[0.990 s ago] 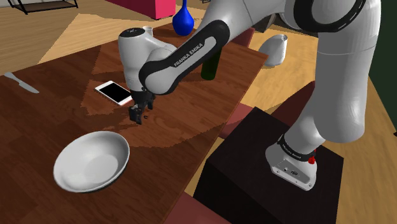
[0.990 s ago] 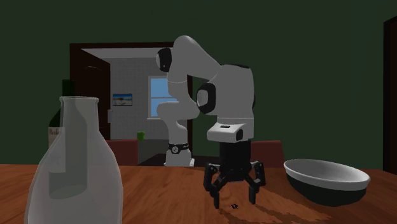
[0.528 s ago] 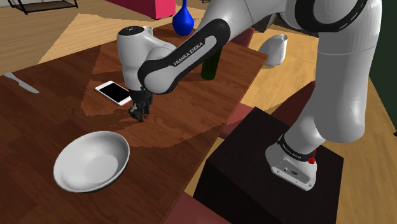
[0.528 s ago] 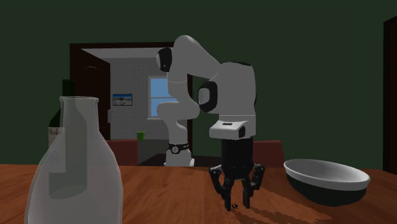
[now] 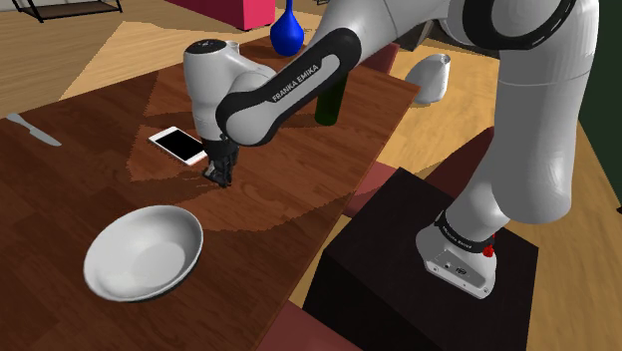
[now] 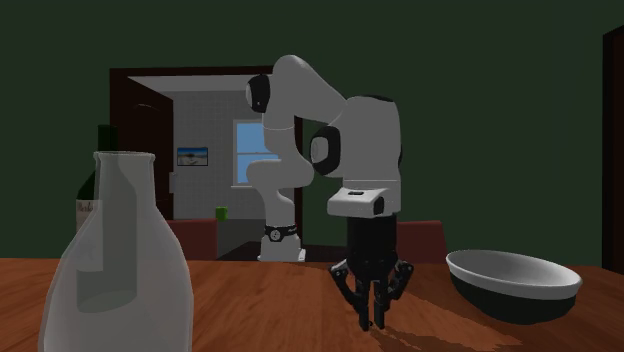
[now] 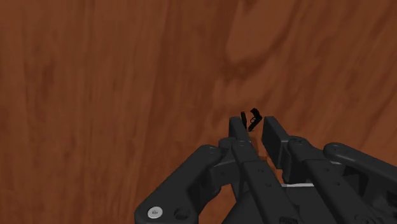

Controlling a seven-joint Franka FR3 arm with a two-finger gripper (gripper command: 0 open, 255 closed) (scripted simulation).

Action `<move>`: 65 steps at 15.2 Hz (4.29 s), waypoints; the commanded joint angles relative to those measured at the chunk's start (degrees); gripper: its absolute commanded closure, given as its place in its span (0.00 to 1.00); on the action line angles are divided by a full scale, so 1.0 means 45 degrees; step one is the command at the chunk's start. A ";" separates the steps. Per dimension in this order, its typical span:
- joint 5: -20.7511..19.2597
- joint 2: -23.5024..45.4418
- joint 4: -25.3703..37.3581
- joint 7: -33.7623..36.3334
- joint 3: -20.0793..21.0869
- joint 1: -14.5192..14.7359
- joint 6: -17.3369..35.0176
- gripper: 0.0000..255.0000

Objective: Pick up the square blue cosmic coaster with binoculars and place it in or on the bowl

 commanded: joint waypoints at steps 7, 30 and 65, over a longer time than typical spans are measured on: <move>0.0335 -0.0730 0.0132 -0.0207 0.0175 -0.0158 -0.0986 1.00; -0.0229 -0.0632 -0.1379 -0.2134 0.0533 -0.0312 0.0542 0.00; 0.1092 -0.3045 -0.0135 -0.3003 0.1159 -0.0773 -0.2932 1.00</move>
